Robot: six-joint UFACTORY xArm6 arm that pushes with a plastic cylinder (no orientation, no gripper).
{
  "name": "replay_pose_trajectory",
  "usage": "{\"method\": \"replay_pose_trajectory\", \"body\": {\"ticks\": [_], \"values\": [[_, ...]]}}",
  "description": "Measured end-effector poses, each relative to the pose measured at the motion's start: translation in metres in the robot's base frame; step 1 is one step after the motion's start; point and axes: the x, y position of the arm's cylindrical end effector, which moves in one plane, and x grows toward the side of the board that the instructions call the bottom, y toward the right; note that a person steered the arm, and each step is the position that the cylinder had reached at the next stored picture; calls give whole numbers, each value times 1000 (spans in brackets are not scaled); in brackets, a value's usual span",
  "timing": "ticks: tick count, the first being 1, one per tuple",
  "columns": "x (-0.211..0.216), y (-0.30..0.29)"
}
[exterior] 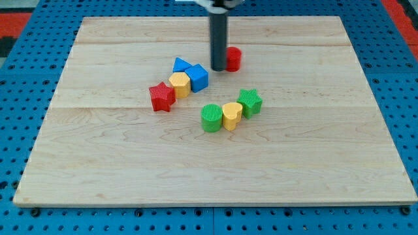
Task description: Align the blue blocks horizontally at the left side of the red circle
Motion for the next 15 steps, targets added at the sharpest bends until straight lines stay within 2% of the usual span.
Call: {"method": "replay_pose_trajectory", "body": {"ticks": [1,2,3,4,5,8,10,11,12,15], "values": [[0,41],[-41,81],[-39,91],[22,61],[31,-5],[36,-6],[79,-31],[46,-66],[17,-70],[7,-68]]}}
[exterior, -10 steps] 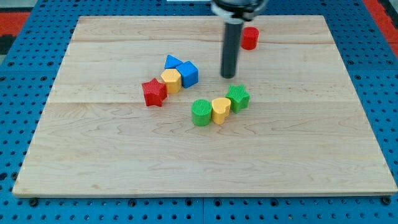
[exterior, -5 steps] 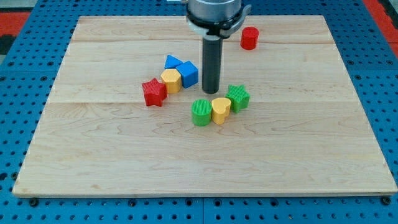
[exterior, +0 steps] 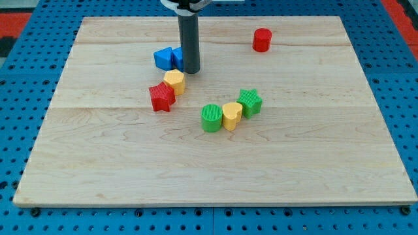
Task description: Align the blue blocks horizontally at the left side of the red circle
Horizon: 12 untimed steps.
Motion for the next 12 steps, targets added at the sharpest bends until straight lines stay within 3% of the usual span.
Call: {"method": "replay_pose_trajectory", "body": {"ticks": [1,2,4,5,6,8,9,10,11,12], "values": [[17,-4],[22,-54],[-10,18],[-8,12],[-7,-40],[-64,-68],[-63,-103],[-95,-94],[-80,-34],[-73,-23]]}}
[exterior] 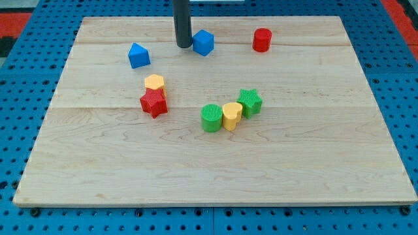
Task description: Align the blue blocks horizontally at the left side of the red circle
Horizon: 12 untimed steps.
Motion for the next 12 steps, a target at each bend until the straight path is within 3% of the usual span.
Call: {"method": "replay_pose_trajectory", "body": {"ticks": [1,2,4,6,8,9,12], "values": [[66,29],[95,69],[95,64],[96,-22],[95,-72],[61,-69],[44,-140]]}}
